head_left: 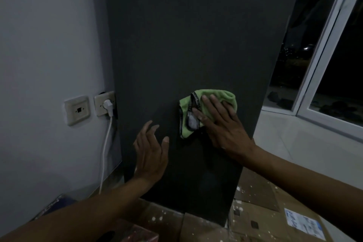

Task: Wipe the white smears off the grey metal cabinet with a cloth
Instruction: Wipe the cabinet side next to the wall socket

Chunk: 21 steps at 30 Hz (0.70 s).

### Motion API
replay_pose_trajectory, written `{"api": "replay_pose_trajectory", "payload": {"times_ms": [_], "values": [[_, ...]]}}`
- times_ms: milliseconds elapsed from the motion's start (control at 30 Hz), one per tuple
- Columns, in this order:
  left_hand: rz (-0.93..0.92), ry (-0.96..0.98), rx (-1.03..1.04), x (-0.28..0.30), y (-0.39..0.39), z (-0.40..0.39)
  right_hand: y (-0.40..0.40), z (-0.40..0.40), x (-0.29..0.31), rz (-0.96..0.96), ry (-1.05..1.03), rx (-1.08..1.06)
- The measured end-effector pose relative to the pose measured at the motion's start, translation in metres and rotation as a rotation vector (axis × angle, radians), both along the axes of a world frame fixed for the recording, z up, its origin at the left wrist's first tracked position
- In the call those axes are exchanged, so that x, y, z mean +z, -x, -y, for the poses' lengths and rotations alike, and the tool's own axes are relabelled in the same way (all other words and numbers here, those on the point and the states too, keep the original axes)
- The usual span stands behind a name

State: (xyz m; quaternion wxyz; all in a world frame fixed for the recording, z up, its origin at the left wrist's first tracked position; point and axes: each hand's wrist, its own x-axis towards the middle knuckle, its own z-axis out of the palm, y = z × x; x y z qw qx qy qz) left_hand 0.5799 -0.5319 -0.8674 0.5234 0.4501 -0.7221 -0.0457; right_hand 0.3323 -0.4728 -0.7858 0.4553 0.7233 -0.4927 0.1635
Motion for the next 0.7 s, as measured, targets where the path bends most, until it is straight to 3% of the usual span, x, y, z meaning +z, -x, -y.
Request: {"api": "replay_pose_trajectory", "payload": {"times_ms": [433, 700], "values": [[-0.058, 0.086, -0.143, 0.04, 0.026, -0.009, 0.006, -0.004, -0.041, -0.047, -0.132, 0.025], [0.021, 0.11, -0.206, 0.064, 0.051, 0.005, 0.016, -0.01, -0.05, -0.046, -0.221, 0.147]]}}
